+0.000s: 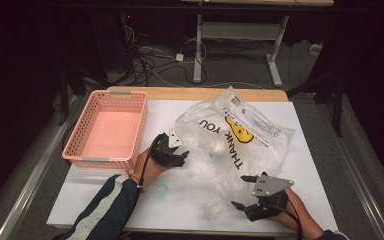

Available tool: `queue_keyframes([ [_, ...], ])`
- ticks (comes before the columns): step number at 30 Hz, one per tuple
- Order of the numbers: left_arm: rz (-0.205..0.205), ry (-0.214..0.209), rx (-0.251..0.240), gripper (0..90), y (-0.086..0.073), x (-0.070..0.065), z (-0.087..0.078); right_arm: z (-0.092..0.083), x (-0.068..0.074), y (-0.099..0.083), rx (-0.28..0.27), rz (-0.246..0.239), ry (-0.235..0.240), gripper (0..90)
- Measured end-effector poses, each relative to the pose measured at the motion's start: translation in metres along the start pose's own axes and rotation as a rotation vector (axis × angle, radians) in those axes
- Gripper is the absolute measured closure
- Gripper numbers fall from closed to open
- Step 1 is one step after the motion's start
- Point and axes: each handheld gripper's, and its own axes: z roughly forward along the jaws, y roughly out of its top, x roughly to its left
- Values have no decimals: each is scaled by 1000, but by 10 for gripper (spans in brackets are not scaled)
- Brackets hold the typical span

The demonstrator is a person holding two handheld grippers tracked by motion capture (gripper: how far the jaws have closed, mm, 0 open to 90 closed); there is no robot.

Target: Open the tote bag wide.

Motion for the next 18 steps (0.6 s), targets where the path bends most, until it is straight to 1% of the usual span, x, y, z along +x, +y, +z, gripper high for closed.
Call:
queue_keyframes([
  [2,3,-5,36,298,-1,0,8,7,1,-1,22,2,24,202],
  [4,-18,-24,27,324,-3,3,10,12,2,-3,38,1,37,203],
  [5,-26,-27,27,346,-3,4,10,15,2,-4,53,1,45,203],
  [7,-25,-51,26,437,-3,5,10,20,3,-7,97,-1,66,203],
  [8,-19,-67,26,471,-3,6,9,22,3,-8,108,-7,73,203],
  [9,-15,-76,25,536,-3,5,9,22,3,-8,108,-4,89,203],
  [10,-15,-82,25,557,-3,4,9,22,3,-8,102,-7,109,205],
  [11,-13,-89,24,609,-3,4,10,22,4,-7,102,-19,122,207],
  [13,-8,-90,25,695,-3,3,10,23,5,-7,116,-27,135,208],
  [15,-8,-76,31,796,-2,3,10,25,6,-9,142,-29,149,212],
  [16,-10,-78,30,831,-3,3,10,26,6,-9,149,-32,156,233],
  [17,-11,-80,26,852,-3,4,9,27,6,-10,152,-33,156,278],
  [18,-10,-84,21,875,-3,5,8,27,5,-10,160,-34,151,348],
])
